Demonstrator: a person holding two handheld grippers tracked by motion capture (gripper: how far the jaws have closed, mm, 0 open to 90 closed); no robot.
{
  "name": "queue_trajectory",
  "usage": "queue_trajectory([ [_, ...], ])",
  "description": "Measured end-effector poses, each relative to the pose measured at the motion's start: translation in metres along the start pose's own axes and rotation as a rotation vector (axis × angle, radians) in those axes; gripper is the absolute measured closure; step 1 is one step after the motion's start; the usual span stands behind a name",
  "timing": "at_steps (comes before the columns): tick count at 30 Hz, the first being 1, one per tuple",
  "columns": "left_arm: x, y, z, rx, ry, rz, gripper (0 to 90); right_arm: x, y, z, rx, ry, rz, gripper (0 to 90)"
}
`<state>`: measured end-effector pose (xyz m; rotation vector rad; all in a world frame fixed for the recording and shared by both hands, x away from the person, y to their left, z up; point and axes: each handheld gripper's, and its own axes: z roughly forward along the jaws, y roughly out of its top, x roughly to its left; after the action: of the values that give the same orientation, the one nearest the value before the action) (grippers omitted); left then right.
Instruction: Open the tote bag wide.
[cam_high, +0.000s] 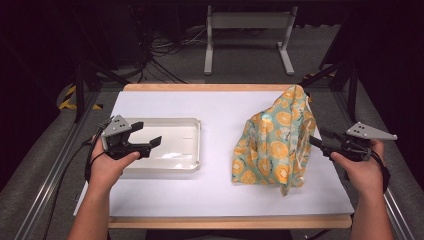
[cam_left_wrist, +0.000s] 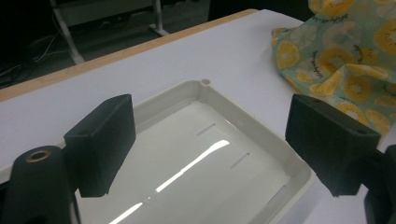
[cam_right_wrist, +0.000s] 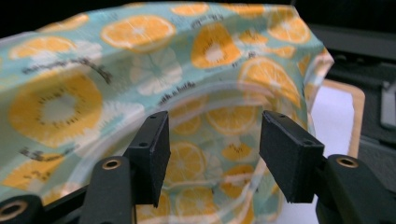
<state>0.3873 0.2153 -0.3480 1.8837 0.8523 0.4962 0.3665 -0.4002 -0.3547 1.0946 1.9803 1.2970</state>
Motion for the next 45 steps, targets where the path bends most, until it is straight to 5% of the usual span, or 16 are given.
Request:
queue_trajectory([
  [9,-0.006,0.000,0.005,0.037,-0.020,0.018,15.8,-0.005,-0.005,0.006,0.033,-0.043,0.011,40.5],
  [27,-0.007,-0.001,0.006,0.068,-0.012,0.032,14.9,-0.030,-0.045,0.039,0.121,-0.081,0.141,35.9],
  [30,-0.008,-0.001,0.005,0.058,-0.002,0.030,15.0,-0.031,-0.049,0.045,0.115,-0.053,0.160,39.9],
  [39,-0.006,-0.001,0.006,0.077,-0.004,0.028,15.1,-0.028,-0.058,0.054,0.196,-0.082,0.132,53.2],
  [45,-0.008,-0.002,0.009,0.095,-0.011,0.025,14.6,-0.025,-0.055,0.051,0.230,-0.104,0.069,80.9],
])
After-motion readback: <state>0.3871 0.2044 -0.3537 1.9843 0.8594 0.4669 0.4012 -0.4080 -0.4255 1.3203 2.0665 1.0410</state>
